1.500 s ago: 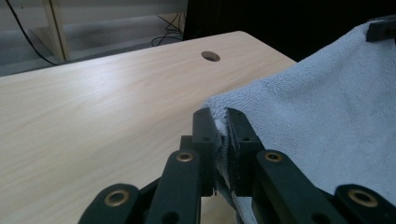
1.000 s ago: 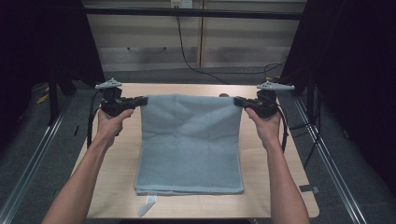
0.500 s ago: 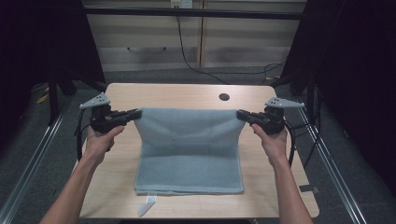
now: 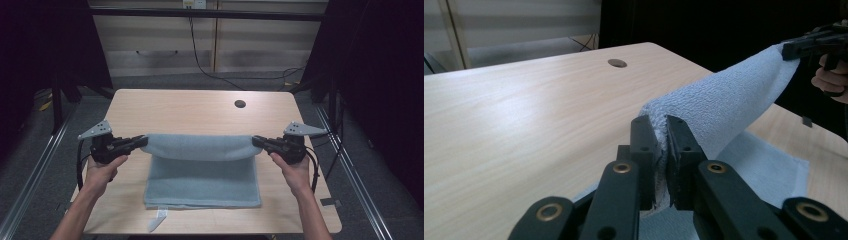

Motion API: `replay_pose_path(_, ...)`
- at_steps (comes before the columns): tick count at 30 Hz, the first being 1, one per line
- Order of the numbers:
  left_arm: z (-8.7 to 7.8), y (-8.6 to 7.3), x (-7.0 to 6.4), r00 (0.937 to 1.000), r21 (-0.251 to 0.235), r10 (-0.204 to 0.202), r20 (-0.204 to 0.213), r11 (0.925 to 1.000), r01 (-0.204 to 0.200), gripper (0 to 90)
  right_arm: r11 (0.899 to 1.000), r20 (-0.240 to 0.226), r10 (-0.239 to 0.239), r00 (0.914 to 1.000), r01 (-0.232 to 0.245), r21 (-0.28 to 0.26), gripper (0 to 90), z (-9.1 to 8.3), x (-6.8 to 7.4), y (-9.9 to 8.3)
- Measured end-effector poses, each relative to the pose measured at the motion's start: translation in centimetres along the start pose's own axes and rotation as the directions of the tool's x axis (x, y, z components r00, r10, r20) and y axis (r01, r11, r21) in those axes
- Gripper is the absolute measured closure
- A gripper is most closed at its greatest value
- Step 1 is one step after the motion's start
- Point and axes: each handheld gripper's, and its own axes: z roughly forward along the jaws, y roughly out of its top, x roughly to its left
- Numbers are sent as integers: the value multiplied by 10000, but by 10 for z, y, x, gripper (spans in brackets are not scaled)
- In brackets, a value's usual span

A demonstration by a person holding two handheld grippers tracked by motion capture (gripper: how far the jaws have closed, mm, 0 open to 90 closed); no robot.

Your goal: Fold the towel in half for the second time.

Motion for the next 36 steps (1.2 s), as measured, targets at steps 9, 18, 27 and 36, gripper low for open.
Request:
replay_pose_path(9,-10,-26,-15,9987,136,-237,453,9996,232,838,9993,-260,-92,9996,102,368,859,-18,16,-24)
replay_pose_path(18,-18,-49,-26,9975,749,-370,603,9967,325,840,9974,-434,-55,9990,86,711,858,-24,28,-48)
replay_pose_path(27,-18,-80,-33,9974,1778,-189,691,9841,63,838,9846,-466,44,9989,39,1748,857,-20,36,-80)
replay_pose_path(36,-23,-104,-43,9967,2501,-176,798,9682,-29,836,9626,-560,270,9981,-109,2707,836,-19,46,-109)
